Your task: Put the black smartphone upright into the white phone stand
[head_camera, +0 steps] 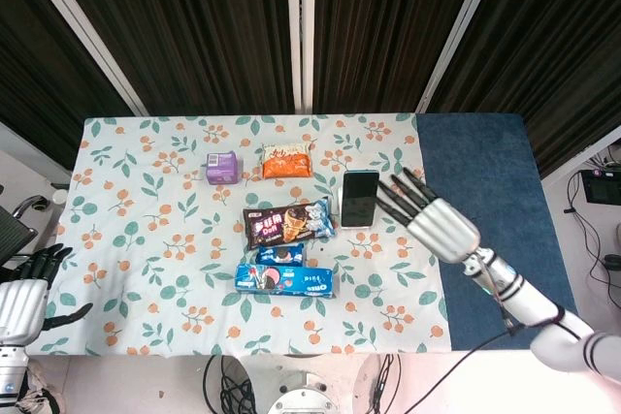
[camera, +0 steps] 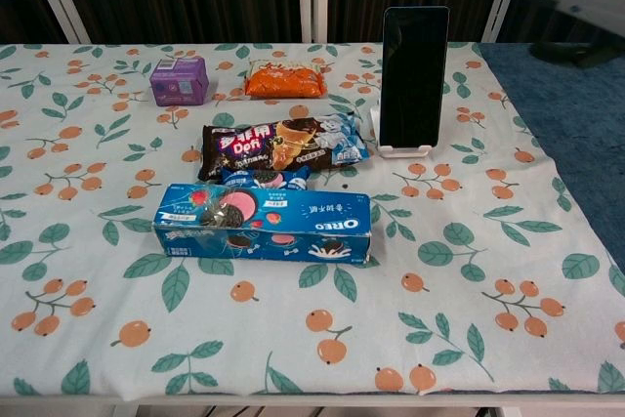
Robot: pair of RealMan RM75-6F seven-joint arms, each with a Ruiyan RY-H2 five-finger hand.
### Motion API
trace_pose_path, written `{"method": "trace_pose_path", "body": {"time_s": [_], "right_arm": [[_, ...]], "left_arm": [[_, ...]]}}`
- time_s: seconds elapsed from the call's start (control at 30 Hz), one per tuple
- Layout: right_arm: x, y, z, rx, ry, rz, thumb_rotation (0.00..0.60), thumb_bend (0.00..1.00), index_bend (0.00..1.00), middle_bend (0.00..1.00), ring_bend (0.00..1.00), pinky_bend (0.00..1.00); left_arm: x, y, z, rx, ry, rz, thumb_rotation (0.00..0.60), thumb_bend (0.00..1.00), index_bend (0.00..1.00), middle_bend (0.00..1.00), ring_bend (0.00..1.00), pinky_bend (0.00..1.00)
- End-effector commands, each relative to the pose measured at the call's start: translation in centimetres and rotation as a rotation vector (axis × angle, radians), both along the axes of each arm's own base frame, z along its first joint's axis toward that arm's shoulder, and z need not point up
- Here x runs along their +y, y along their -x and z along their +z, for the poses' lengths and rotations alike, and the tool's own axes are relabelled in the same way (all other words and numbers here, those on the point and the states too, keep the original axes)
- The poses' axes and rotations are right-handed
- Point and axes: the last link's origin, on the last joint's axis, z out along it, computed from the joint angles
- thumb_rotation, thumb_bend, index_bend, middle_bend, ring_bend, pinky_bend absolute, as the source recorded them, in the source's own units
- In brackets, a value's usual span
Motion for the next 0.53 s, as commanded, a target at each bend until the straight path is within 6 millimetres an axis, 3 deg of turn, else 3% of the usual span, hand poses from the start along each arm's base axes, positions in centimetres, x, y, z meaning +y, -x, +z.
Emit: {"method": "trace_pose_path", "body": {"time_s": [0.03, 0.2, 0.3, 0.43, 0.53], "right_arm": [[6.9, 8.3, 5.8, -0.364, 0.058, -0.463, 0.6, 0.33, 0.0, 0.0, 0.0, 0.0], [11.2, 14.9, 7.3, -0.518, 0.106, -0.665, 0.6, 0.37, 0.0, 0.0, 0.0, 0.0], [13.1, 17.2, 7.1, -0.586, 0.134, -0.715, 0.6, 0.37, 0.0, 0.0, 0.0, 0.0], [14.5, 18.8, 6.7, -0.589, 0.141, -0.741, 0.6, 0.39, 0.0, 0.0, 0.0, 0.0], [14.6, 18.8, 6.6, -0.599, 0.153, -0.72, 0.6, 0.39, 0.0, 0.0, 0.0, 0.0]], "left_arm": [[0.2, -0.4, -0.1, 0.007, 0.013, -0.011, 0.448, 0.1, 0.14, 0.11, 0.11, 0.24], [0.6, -1.2, -0.1, 0.023, 0.019, -0.033, 0.447, 0.1, 0.14, 0.11, 0.11, 0.24], [0.7, -1.6, -0.1, 0.03, 0.018, -0.047, 0.445, 0.1, 0.14, 0.11, 0.11, 0.24], [1.0, -2.0, -0.1, 0.035, 0.015, -0.071, 0.446, 0.1, 0.14, 0.11, 0.11, 0.24], [1.1, -2.2, -0.1, 0.04, 0.014, -0.079, 0.446, 0.1, 0.14, 0.11, 0.11, 0.24]]}}
